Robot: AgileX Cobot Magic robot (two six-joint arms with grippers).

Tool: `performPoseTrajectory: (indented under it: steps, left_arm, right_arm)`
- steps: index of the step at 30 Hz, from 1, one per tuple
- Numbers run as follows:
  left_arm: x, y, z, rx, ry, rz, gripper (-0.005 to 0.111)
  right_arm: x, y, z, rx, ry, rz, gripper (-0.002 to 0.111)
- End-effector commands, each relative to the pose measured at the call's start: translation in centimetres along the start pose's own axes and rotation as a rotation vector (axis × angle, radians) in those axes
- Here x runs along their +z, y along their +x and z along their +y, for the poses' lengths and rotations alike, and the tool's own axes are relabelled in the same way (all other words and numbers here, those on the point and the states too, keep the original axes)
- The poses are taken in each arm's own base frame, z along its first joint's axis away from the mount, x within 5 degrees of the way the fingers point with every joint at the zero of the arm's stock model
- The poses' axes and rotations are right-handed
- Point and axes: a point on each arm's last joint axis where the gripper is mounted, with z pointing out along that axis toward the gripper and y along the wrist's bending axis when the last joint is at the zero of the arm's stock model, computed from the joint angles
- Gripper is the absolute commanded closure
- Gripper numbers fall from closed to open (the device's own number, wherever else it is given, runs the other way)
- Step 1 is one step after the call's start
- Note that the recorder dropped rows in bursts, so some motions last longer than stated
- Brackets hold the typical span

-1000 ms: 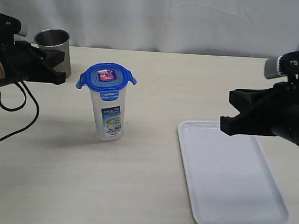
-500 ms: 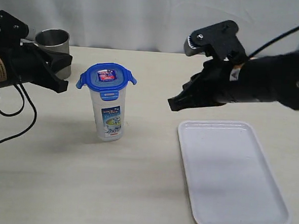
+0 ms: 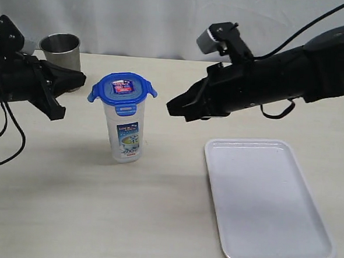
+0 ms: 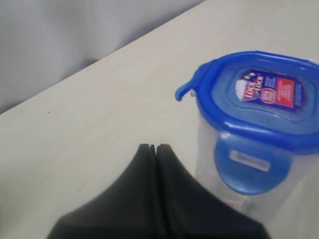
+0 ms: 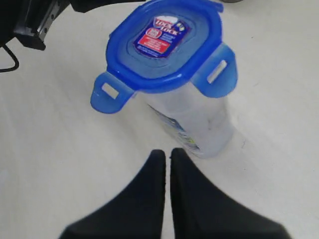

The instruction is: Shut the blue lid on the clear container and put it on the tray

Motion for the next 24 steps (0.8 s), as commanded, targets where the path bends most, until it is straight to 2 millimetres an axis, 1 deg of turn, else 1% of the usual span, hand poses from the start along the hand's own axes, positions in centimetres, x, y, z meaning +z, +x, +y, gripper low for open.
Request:
performPoseTrajectory:
  steps: [1, 3, 8, 12, 20, 22, 24]
  left_arm:
    - [0.0, 0.2, -0.6, -0.008, 0.074, 0.022, 0.107]
    - [0.0, 0.2, -0.5, -0.01, 0.072, 0.024, 0.107]
    - [0.0, -0.1, -0.8, -0.009, 0.095, -0.003, 0.107]
    - [0.0, -0.1, -1.1, -0.002, 0.129, -0.012, 0.107]
    - [0.0, -0.1, -1.0, -0.005, 0.126, -0.009, 0.107]
    - [0.0, -0.1, -1.0, -0.009, 0.119, -0.012, 0.107]
    - [0.0, -0.2, -0.6, -0.035, 0.076, -0.021, 0.107]
  right_arm:
    - [2.3, -1.4, -0.1, -0.036, -0.024, -0.013, 0.104]
    - [2.7, -1.7, -0.6, -0.025, -0.014, -0.021, 0.104]
    - [3.6, -1.4, -2.3, -0.006, 0.106, -0.035, 0.104]
    - [3.6, -1.8, -2.3, -0.01, 0.101, -0.076, 0.104]
    - [3.6, -1.8, -2.3, -0.01, 0.104, -0.076, 0.104]
    - [3.6, -1.8, -2.3, -0.01, 0.1, -0.076, 0.104]
    - [3.6, -1.8, -2.2, -0.016, 0.09, -0.069, 0.104]
